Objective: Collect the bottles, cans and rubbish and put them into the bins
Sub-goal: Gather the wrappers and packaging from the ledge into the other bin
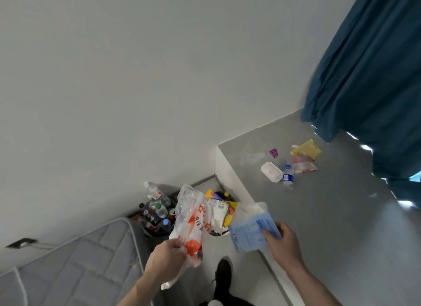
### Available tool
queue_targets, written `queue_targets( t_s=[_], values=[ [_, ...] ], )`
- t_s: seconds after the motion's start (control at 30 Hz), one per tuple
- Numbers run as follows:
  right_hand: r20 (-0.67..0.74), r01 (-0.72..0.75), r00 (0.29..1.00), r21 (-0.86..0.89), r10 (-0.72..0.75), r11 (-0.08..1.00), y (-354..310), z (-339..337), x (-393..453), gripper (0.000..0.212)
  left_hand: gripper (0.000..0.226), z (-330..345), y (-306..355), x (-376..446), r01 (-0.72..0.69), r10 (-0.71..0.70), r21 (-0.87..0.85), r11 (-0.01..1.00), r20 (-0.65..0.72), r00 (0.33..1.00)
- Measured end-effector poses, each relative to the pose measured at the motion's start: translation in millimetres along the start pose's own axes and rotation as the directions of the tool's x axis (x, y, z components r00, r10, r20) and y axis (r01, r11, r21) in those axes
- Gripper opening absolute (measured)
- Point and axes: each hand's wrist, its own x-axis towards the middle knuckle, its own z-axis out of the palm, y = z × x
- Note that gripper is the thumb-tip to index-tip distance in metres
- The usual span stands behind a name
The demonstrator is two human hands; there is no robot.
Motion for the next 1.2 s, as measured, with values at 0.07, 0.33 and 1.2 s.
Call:
queue_targets(
  t_s=[0.07,0.33,1.2],
  values=[
    [0.018,-0.015,1.0,0.005,0.015,1.0,-6,8,14,0.01,0.024,-5,5,11,0.02,-0.02,-0.008,1.0,-0.021,1.0],
    [0.082,-0.092,0.992,-0.013,0.092,0.996,-27,34,76,0.01,0.02,-42,44,76,-0.005,0.008,0.086,0.996,-0.043,0.999],
    [0.005,-0.448,0.893,-0.089,0.451,0.889,61,212,265,0.012,0.036,57,69,432,-0.32,0.055,0.525,0.788,0.458,0.887]
  ],
)
